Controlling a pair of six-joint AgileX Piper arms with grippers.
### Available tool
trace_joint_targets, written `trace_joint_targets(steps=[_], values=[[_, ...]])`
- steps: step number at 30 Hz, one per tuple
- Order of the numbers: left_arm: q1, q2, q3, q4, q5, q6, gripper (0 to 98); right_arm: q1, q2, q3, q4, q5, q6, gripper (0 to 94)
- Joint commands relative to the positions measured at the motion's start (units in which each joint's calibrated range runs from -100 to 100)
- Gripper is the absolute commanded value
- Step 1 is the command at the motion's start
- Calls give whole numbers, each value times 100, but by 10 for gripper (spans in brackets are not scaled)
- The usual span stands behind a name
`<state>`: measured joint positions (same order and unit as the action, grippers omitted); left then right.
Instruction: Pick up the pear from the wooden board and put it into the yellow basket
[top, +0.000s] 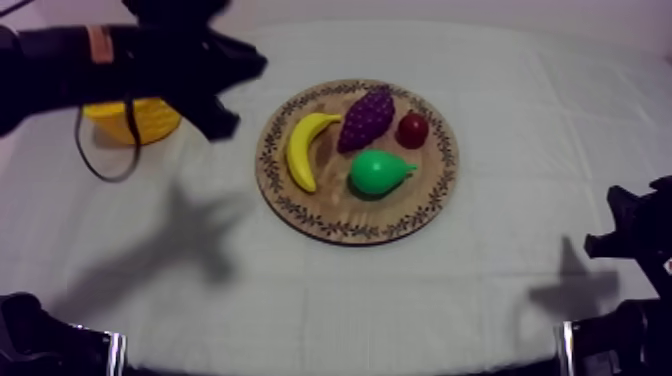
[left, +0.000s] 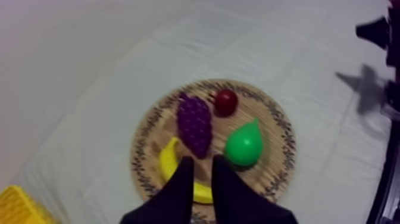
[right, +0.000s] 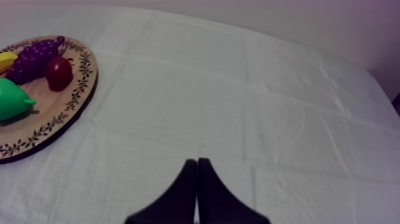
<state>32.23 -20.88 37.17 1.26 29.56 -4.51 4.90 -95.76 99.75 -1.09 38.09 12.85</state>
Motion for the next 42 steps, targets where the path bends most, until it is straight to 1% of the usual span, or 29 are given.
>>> trace_joint_targets(steps=[1, 5, 6, 8, 9, 10, 12, 13, 14, 15, 17, 19, 22, 34, 42], values=[[160, 123, 274, -1, -160, 31, 135, 0, 1, 3, -1, -3, 2, 3], [311, 306, 705, -2, -437, 96, 139, 0, 1, 3, -1, -3, 2, 3], [337, 345, 784, -2, -490, 108, 159, 0, 1, 3, -1, -3, 2, 3], [383, 411, 909, -2, -574, 125, 239, 0, 1, 3, -1, -3, 2, 3], [401, 435, 954, -3, -600, 130, 308, 0, 1, 3, -1, -3, 2, 3], [416, 454, 992, -6, -623, 132, 406, 0, 1, 3, -1, -3, 2, 3], [431, 471, 1078, -11, -696, 144, 658, 0, 1, 3, -1, -3, 2, 3], [433, 469, 1136, -13, -756, 158, 747, 0, 1, 3, -1, -3, 2, 3], [433, 462, 1210, -14, -837, 172, 807, 0, 1, 3, -1, -3, 2, 3], [436, 452, 1296, -15, -942, 183, 844, 0, 1, 3, -1, -3, 2, 3], [453, 432, 1474, -16, -1165, 204, 868, 0, 1, 3, -1, -3, 2, 3], [460, 427, 1593, -16, -1310, 229, 869, 0, 1, 3, -1, -3, 2, 3], [452, 476, 1590, -16, -1319, 240, 868, 0, 1, 3, -1, -3, 2, 3], [447, 1446, 211, -31, -134, -10, 869, 0, 1, 3, -1, -3, 2, 3], [443, 2521, -817, -305, 621, 167, 868, 0, 1, 3, -1, -3, 2, 3]])
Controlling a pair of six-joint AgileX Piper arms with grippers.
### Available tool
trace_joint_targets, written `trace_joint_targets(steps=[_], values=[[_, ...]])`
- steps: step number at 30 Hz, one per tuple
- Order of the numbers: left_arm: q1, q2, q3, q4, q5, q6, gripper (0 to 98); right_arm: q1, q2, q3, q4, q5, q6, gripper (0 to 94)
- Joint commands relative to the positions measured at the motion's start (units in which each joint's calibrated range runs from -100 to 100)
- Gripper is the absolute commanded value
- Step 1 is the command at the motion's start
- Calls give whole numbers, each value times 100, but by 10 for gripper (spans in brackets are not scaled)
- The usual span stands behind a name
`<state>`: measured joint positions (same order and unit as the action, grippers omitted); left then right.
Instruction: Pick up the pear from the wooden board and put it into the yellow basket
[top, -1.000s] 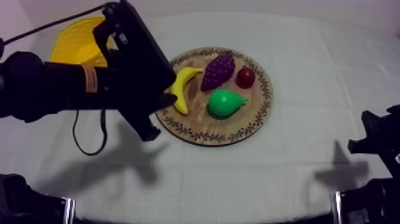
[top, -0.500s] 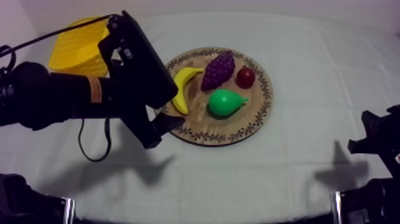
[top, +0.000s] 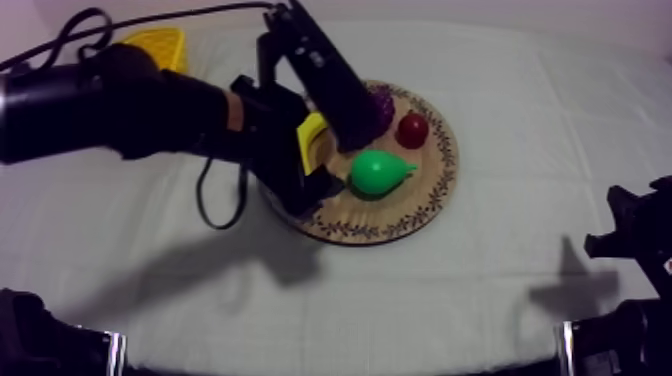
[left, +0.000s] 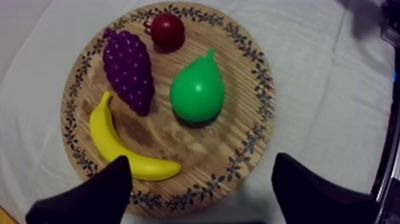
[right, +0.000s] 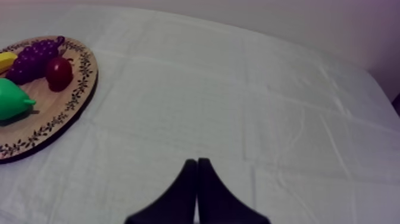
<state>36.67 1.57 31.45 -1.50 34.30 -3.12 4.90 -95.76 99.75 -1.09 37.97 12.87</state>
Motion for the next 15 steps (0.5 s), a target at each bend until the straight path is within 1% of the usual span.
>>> trace_joint_targets(steps=[1, 10, 15], values=[[0, 421, -381, -65, 240, 56, 868, 0, 1, 3, -1, 10, 0, 3], [-8, 1781, -1645, -297, 1078, 202, 857, 0, 1, 3, -1, 10, 0, 3], [15, 2547, -2580, -447, 1825, 286, 849, 0, 1, 3, -1, 10, -2, 3]])
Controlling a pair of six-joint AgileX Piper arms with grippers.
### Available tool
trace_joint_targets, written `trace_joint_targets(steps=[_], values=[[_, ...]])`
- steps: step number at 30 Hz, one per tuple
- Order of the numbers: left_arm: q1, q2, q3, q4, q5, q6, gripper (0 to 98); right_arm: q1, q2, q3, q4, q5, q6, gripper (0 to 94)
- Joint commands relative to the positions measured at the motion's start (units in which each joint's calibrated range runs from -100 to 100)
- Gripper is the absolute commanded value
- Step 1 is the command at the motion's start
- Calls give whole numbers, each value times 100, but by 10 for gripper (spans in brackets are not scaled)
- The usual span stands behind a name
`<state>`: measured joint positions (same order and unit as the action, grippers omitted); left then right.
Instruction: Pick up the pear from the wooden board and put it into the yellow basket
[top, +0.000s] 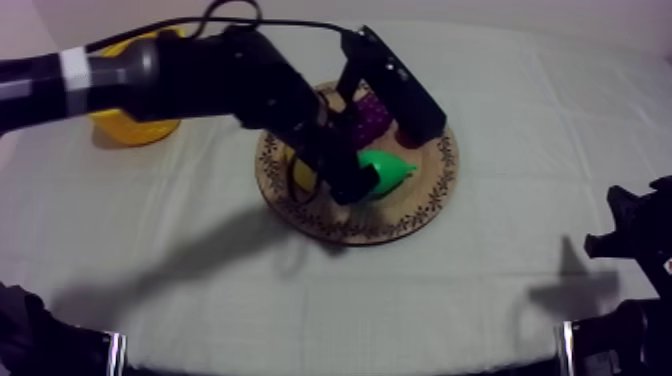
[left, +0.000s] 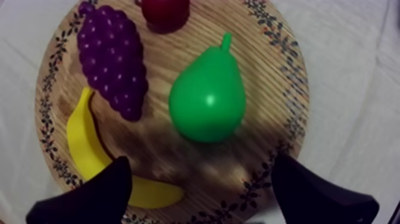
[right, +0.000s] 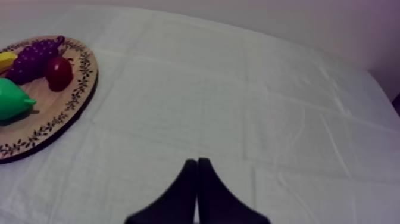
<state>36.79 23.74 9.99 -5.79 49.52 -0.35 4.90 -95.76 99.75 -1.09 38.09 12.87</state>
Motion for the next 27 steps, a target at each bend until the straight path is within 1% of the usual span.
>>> trace_joint_targets(steps=[1, 7, 8, 10, 12, 15, 21, 27], values=[[4, 487, -637, -53, 478, 26, 847, 0, 1, 3, -1, -3, -1, 3], [11, 1331, -1608, -256, 1399, 104, 839, 0, 1, 3, -1, -3, -4, 3], [17, 1441, -1730, -292, 1510, 124, 827, 0, 1, 3, -1, -3, -4, 3], [52, 1623, -1915, -398, 1684, 201, 769, 0, 1, 3, -1, -3, -4, 3], [103, 1762, -2060, -484, 1810, 253, 713, 0, 1, 3, -1, -3, -5, 3], [158, 1950, -2323, -548, 2006, 276, 649, 0, 1, 3, -1, -3, -2, 3], [202, 2223, -2708, -603, 2275, 320, 583, 0, 1, 3, -1, -3, -4, 3], [170, 1922, -2664, -682, 2229, 410, 554, 0, 1, 3, -1, -3, -5, 3]])
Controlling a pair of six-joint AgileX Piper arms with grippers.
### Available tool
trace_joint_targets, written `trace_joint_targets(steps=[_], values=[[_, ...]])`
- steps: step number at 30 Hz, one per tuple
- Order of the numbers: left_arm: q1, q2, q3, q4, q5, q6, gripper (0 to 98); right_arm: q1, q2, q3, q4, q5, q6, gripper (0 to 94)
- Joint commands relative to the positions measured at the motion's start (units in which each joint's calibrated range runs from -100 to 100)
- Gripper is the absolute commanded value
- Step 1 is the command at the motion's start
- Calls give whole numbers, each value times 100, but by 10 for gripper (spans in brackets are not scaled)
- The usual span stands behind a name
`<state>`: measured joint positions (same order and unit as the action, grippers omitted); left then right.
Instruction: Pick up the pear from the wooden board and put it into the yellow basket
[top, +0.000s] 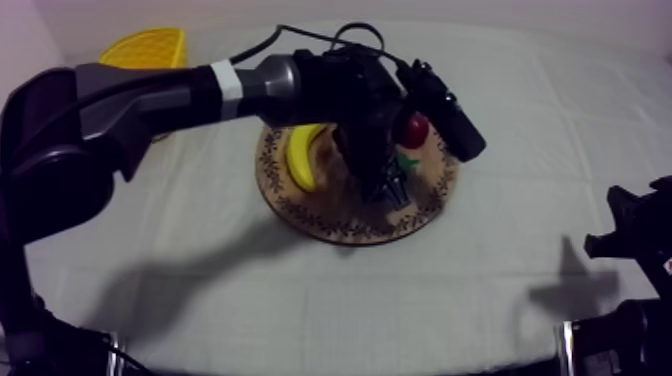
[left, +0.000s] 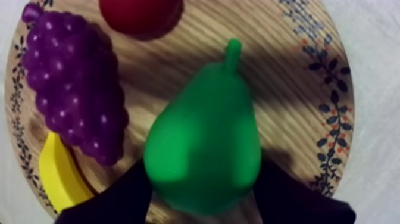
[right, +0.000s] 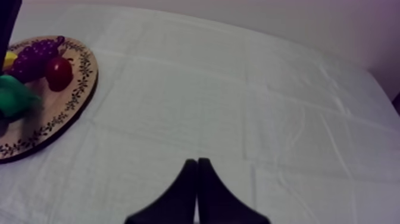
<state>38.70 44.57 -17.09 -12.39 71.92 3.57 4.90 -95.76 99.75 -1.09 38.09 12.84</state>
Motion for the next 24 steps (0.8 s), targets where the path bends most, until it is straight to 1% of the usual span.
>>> trace_joint_targets(steps=[1, 6, 10, 16, 21, 24], values=[[-49, -314, 119, -41, -29, 40, 555, 0, 1, 3, -1, -3, -2, 3], [-337, -1405, 559, -193, 8, 165, 568, 0, 1, 3, -1, -3, -2, 3], [-772, -2409, 853, -299, 170, 191, 581, 0, 1, 3, -1, -3, -2, 3], [-1792, -3484, 1244, -357, 258, 88, 595, 0, 1, 3, -1, -3, 0, 3], [-2703, -3810, 1634, -364, 58, -55, 603, 0, 1, 3, -1, -3, -2, 3], [-3147, -3811, 1912, -362, -167, -106, 601, 0, 1, 3, -1, -3, -2, 3]])
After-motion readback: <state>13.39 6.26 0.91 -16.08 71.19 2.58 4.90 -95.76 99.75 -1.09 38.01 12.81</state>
